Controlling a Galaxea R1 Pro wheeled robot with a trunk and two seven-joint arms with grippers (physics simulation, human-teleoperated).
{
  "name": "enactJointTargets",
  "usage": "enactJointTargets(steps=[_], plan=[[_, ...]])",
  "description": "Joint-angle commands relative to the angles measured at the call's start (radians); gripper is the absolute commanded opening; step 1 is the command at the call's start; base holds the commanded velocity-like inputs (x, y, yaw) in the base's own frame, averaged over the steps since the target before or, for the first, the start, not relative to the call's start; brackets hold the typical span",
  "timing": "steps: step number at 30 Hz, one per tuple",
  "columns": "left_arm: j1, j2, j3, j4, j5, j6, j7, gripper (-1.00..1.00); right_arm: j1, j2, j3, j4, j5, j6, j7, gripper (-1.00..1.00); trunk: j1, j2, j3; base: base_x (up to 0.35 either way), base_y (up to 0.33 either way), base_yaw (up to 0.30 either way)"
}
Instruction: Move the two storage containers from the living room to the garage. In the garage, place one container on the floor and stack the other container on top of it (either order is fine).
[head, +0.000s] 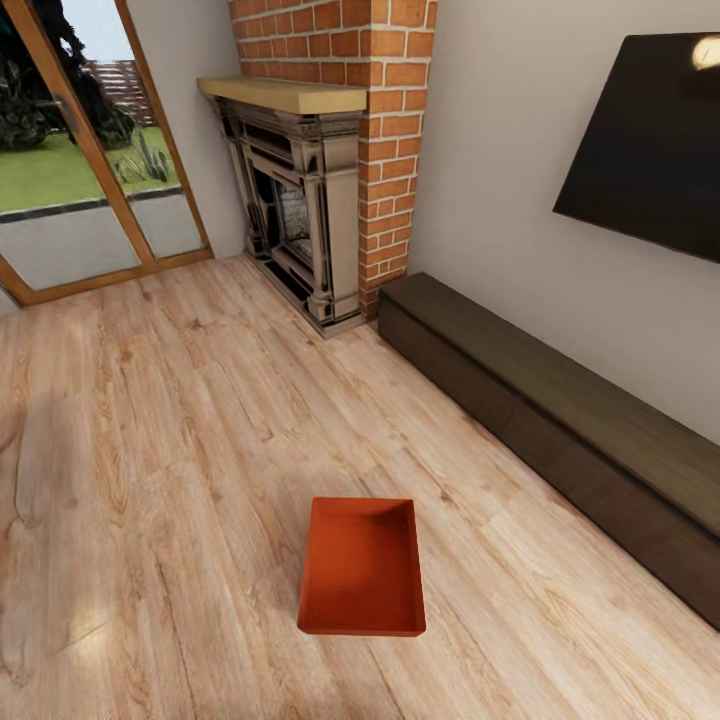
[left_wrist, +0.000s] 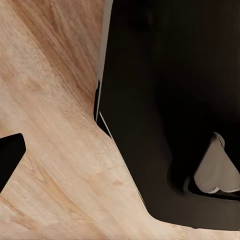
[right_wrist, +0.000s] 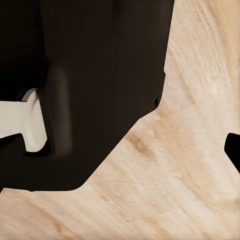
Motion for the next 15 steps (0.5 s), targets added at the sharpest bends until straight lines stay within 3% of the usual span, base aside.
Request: enactJointTargets(steps=[1,15], plan=[[-0.001,0.000,-0.001,0.001,0.010,-0.003,-0.006,1.00,-0.001,0.001,0.007,0.003,-0.011,-0.004,0.007,1.00,0.000,-0.001,-0.001,0.000,0.000,0.000],[-0.001,0.000,-0.001,0.000,0.009,-0.002,-0.006,1.00,-0.001,0.004,0.008,0.003,-0.010,-0.006,0.007,1.00,0.000,-0.001,-0.001,0.000,0.000,0.000]])
